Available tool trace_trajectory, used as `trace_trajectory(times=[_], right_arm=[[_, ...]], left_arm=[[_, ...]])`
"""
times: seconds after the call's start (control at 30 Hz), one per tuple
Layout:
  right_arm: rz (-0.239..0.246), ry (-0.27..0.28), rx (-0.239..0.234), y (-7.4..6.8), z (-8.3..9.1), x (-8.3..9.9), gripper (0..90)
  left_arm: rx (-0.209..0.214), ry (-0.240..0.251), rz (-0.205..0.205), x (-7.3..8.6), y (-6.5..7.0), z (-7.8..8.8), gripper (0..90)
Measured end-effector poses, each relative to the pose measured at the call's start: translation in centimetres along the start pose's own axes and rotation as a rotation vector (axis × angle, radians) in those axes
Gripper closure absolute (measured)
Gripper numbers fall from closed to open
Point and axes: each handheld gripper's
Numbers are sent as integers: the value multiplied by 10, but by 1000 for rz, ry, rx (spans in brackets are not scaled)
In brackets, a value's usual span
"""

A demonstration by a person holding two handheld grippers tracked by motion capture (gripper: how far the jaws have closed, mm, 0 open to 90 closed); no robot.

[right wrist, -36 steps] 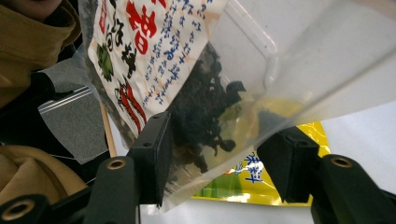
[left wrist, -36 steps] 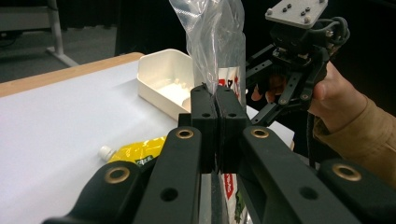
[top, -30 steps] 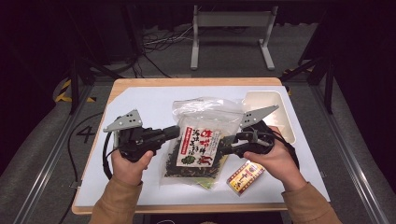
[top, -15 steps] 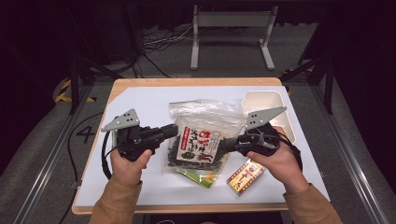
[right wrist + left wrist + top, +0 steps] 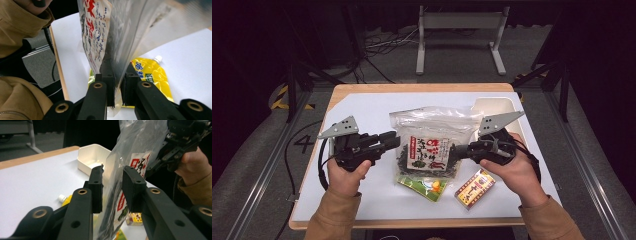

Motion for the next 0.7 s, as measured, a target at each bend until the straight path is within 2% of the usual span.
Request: trace_trajectory(times=[0.13,0.23,0.47,0.7], right_arm=[[-12,3,15,3,5,0,839],[-19,5,36,5,11,-1,839],[-32,17,83,11,26,-4,839],[-34,14,139,15,37,-10,839]], left_arm=[[-29,-10,-4,0,-3,2,633],[-73,-27,-23,1,-5,3,604],[-127,-72,12,6,-20,2,571],[-185,-107,10,13,-31,-1,515]])
Point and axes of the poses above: each handheld gripper's, and its own axes: z roughly backward along the jaws, x roughly out of its underside, y roughly to its right, and after that the axes turned 5 degrees about y, right-handed
